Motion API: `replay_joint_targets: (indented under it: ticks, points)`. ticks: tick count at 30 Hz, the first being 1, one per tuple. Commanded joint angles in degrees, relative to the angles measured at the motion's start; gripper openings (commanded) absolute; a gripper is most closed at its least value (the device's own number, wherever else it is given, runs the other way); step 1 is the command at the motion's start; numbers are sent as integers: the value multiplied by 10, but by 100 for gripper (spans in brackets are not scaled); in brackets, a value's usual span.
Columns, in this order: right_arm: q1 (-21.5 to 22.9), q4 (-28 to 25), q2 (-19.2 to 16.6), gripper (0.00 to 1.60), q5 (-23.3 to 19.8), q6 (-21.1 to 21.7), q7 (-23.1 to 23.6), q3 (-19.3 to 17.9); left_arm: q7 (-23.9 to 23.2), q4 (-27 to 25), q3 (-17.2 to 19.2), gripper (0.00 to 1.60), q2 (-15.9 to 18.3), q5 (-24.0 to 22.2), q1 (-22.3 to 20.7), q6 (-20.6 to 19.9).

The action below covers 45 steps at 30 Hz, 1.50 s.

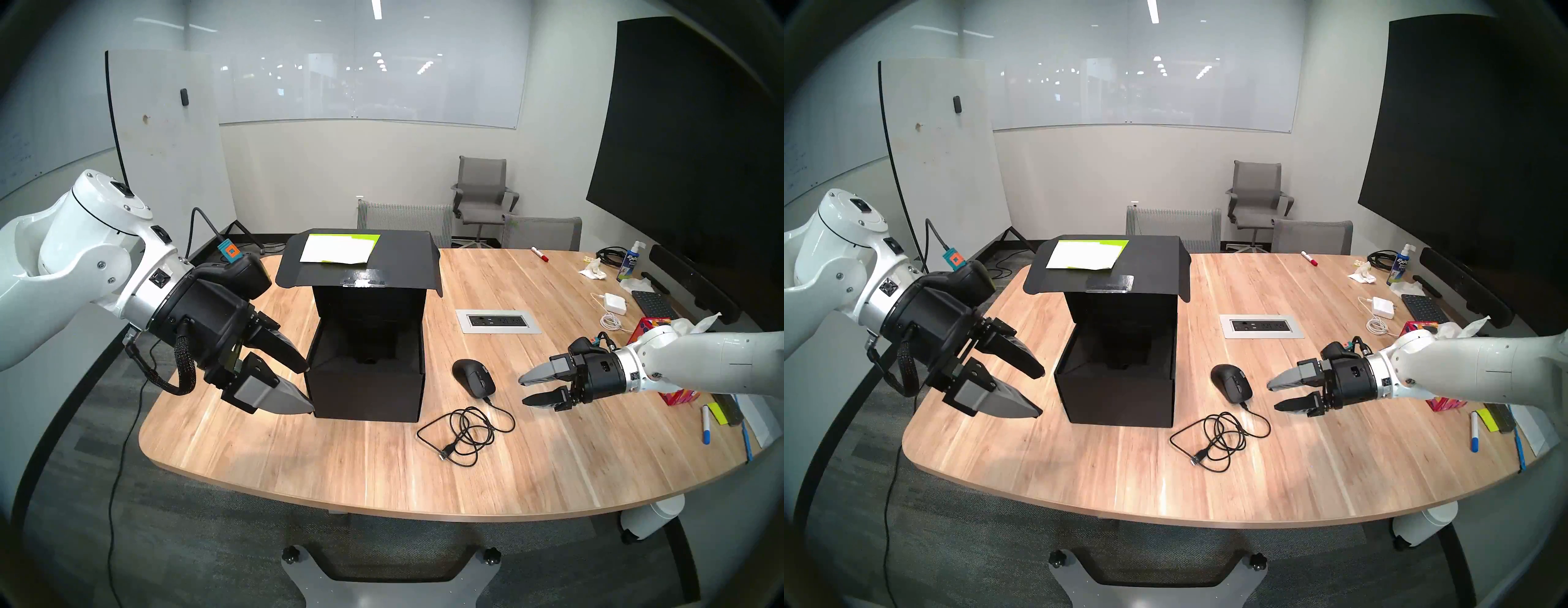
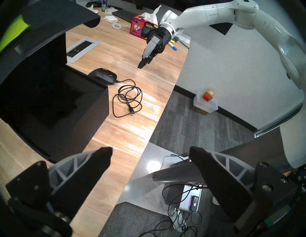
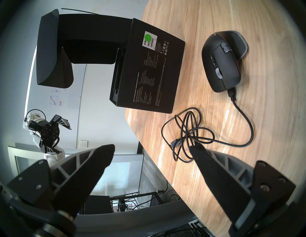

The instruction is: Open the box and place the mouse inside

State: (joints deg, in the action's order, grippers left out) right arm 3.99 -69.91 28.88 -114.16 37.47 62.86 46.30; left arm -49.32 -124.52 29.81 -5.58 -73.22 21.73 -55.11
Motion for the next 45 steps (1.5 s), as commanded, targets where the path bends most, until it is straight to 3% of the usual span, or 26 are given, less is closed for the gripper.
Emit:
replay_joint_targets:
  ticks: [1,21,34,45]
  points:
    - [8,1,0,160,-1,0,2,-5,-6,-8,2,160,-1,-38,0,1]
    - [8,1,0,160,-1,0,2,-5,61,-16,-16,160,-1,-103,11,1]
    - [8,1,0,160,-1,0,2,-5,170,-18,-19,160,-1,-206,14,1]
    - [8,1,0,160,-1,0,2,-6,294,-29,-18,160,-1,-323,11,1]
